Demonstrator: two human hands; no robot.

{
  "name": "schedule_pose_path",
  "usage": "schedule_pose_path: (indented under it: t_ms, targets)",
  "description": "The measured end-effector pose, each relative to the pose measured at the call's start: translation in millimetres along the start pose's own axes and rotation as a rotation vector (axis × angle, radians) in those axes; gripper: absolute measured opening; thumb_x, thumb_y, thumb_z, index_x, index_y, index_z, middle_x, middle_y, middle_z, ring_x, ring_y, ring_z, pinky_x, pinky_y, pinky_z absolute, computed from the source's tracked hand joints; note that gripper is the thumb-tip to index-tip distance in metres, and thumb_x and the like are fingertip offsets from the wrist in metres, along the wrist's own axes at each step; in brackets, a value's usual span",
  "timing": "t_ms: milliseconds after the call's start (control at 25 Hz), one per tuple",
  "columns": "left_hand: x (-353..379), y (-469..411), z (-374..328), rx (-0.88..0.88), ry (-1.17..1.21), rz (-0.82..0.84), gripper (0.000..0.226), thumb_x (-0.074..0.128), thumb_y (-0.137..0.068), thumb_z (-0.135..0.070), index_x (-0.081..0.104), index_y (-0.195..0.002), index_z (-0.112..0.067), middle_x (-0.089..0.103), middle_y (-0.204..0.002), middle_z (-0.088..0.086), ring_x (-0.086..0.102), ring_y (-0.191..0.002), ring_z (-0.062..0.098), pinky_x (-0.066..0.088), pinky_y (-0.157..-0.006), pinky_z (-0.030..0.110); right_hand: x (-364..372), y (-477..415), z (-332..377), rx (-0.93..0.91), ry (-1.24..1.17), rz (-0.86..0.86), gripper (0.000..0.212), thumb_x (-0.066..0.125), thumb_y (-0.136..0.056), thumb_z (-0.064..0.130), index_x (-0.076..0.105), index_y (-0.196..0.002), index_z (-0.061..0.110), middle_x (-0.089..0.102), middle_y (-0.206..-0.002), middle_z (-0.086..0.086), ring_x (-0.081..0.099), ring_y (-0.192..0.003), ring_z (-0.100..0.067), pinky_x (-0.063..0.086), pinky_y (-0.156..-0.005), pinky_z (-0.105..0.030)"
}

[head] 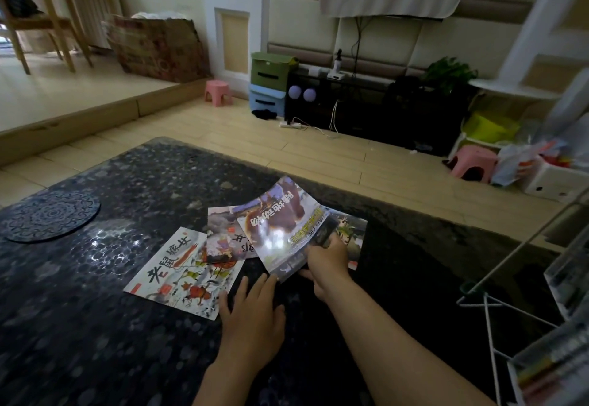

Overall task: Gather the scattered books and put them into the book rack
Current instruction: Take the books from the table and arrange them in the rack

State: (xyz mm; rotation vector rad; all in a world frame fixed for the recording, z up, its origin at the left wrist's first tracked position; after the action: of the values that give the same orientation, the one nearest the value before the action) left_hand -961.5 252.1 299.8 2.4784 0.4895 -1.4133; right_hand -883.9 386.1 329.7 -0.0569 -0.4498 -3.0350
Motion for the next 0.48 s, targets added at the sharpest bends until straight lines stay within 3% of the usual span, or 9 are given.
schedule_pose_path:
  t_ms: [40,120,160,200,280,360,480]
  targets:
    - [-1.2,-0.7,0.0,0.000,0.020,-0.028,0.056,0.037,-0.102,-0.040,0.015,-0.154,-0.032,0.014,-0.162,-0.014,0.000,-0.151,0.018,-0.004,-0.118,0.053,-0.4,4.9,11.7,-0.059,0.071,-0.022,0.033,0.050,-0.084,0.004,0.060,-0.098,0.033,0.069,-0.111,-0.010,0.067,-0.092,-0.027,0.060,-0.077,-0.047]
    - [-2.7,-2.6,-0.9,0.012,0.064,-0.081,0.055,0.039,-0.102,-0.037,0.019,-0.153,-0.031,0.021,-0.159,-0.014,0.009,-0.150,0.015,0.000,-0.119,0.050,-6.7,14.0,38.3,-0.130,0.263,-0.053,0.043,0.042,-0.093,0.004,0.056,-0.124,0.030,0.062,-0.128,-0.005,0.060,-0.102,-0.024,0.053,-0.083,-0.039]
    - [-3.3,-3.1,-2.6,0.026,0.092,-0.114,0.055,0.041,-0.101,-0.035,0.022,-0.153,-0.031,0.025,-0.157,-0.013,0.014,-0.149,0.013,0.002,-0.119,0.048,-11.1,18.5,52.4,-0.152,0.359,-0.080,0.046,0.039,-0.096,0.004,0.047,-0.138,0.023,0.058,-0.131,-0.003,0.056,-0.104,-0.024,0.050,-0.085,-0.040]
    - [-3.5,-3.8,-3.9,0.048,0.117,-0.151,0.054,0.043,-0.100,-0.032,0.026,-0.151,-0.029,0.031,-0.155,-0.012,0.020,-0.147,0.013,0.006,-0.119,0.047,-14.9,20.9,64.9,-0.216,0.435,-0.096,0.045,0.038,-0.097,0.005,0.043,-0.139,0.020,0.060,-0.125,-0.004,0.056,-0.100,-0.024,0.048,-0.082,-0.041]
    - [-4.7,-4.9,-6.1,0.104,0.152,-0.230,0.052,0.050,-0.097,-0.025,0.038,-0.147,-0.023,0.043,-0.148,-0.006,0.036,-0.140,0.016,0.020,-0.118,0.047,-19.9,28.5,83.6,-0.408,0.533,-0.076,0.022,0.041,-0.096,0.008,0.047,-0.115,0.017,0.063,-0.097,-0.005,0.060,-0.084,-0.027,0.052,-0.071,-0.046]
    - [-9.0,-5.4,-9.4,0.176,0.177,-0.314,0.050,0.057,-0.091,-0.018,0.048,-0.140,-0.015,0.053,-0.137,0.002,0.049,-0.128,0.024,0.038,-0.107,0.050,-22.3,42.3,102.5,-0.567,0.635,-0.028,0.004,0.047,-0.099,0.016,0.046,-0.099,0.020,0.060,-0.086,-0.002,0.059,-0.073,-0.024,0.048,-0.057,-0.039]
    - [-22.8,-1.6,-16.8,0.227,0.260,-0.455,0.054,0.067,-0.082,-0.004,0.051,-0.134,-0.007,0.055,-0.128,0.011,0.053,-0.116,0.030,0.047,-0.095,0.046,-26.9,57.2,133.1,-0.779,0.886,0.086,0.013,0.056,-0.096,0.032,0.048,-0.102,0.023,0.059,-0.087,0.000,0.058,-0.072,-0.020,0.048,-0.055,-0.035]
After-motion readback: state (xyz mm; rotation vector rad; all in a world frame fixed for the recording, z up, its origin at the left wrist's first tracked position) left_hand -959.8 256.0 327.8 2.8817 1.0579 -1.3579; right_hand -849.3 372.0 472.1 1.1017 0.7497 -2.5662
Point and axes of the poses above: each hand's wrist, its own y-axis away from the middle knuckle, its own x-axis out of the palm, z = x × y, the point moved 1 cm from there along -y, towards the middle knuckle
